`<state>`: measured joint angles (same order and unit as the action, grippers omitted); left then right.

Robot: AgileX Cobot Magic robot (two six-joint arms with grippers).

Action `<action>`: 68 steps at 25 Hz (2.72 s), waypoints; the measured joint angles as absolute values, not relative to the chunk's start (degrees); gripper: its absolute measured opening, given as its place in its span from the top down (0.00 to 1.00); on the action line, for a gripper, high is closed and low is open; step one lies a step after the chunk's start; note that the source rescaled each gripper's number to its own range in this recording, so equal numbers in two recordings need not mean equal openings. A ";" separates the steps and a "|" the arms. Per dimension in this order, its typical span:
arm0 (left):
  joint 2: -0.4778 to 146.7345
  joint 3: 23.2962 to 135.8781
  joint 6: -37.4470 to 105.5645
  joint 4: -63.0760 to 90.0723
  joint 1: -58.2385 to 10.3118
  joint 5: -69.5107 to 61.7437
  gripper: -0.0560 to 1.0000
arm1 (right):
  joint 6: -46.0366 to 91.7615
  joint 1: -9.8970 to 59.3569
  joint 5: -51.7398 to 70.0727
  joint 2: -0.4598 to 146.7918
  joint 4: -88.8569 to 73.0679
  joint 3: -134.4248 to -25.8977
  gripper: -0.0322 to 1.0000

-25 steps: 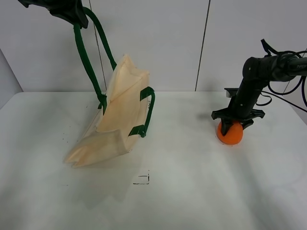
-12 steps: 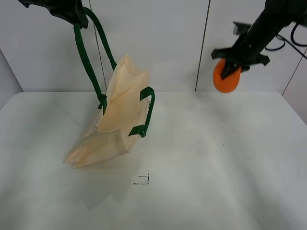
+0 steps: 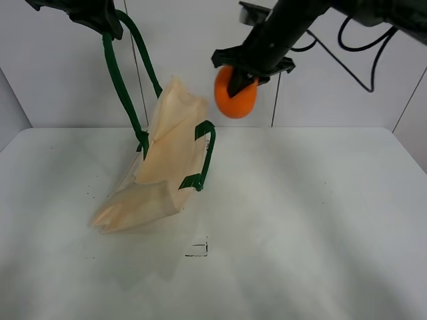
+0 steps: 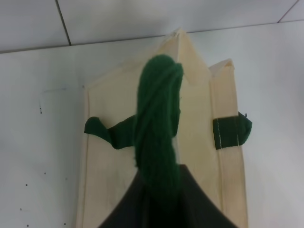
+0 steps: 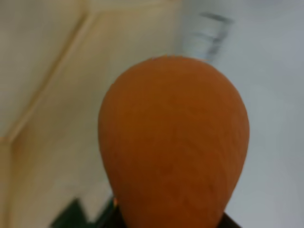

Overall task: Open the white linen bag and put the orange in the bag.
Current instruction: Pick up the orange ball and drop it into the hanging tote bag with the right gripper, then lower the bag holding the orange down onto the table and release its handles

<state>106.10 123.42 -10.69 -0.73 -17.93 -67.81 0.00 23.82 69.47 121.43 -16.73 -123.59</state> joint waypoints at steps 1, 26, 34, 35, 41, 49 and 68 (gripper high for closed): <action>106.10 123.42 -10.67 -0.73 -17.93 -67.81 0.95 | 0.00 25.14 68.76 122.16 -16.87 -123.59 0.97; 106.10 123.42 -10.62 -0.73 -17.93 -67.81 0.95 | 3.17 33.48 53.66 137.10 -26.48 -123.59 0.02; 106.21 123.42 -10.62 0.00 -17.93 -67.81 0.95 | -4.28 33.48 68.13 133.81 -6.59 -125.40 0.00; 106.21 123.42 -10.62 0.00 -17.93 -67.86 0.95 | -4.61 33.48 68.96 133.62 -4.26 -125.81 0.00; 106.21 123.42 -10.60 0.00 -17.93 -67.86 0.95 | -4.81 30.88 69.80 133.62 -2.05 -126.07 0.00; 106.21 123.42 -10.50 0.00 -17.93 -67.86 0.95 | -4.16 16.14 69.85 133.62 0.36 -126.07 0.00; 106.21 123.42 -10.50 0.00 -17.93 -67.86 0.95 | -1.99 4.11 69.91 133.02 -1.54 -125.69 0.00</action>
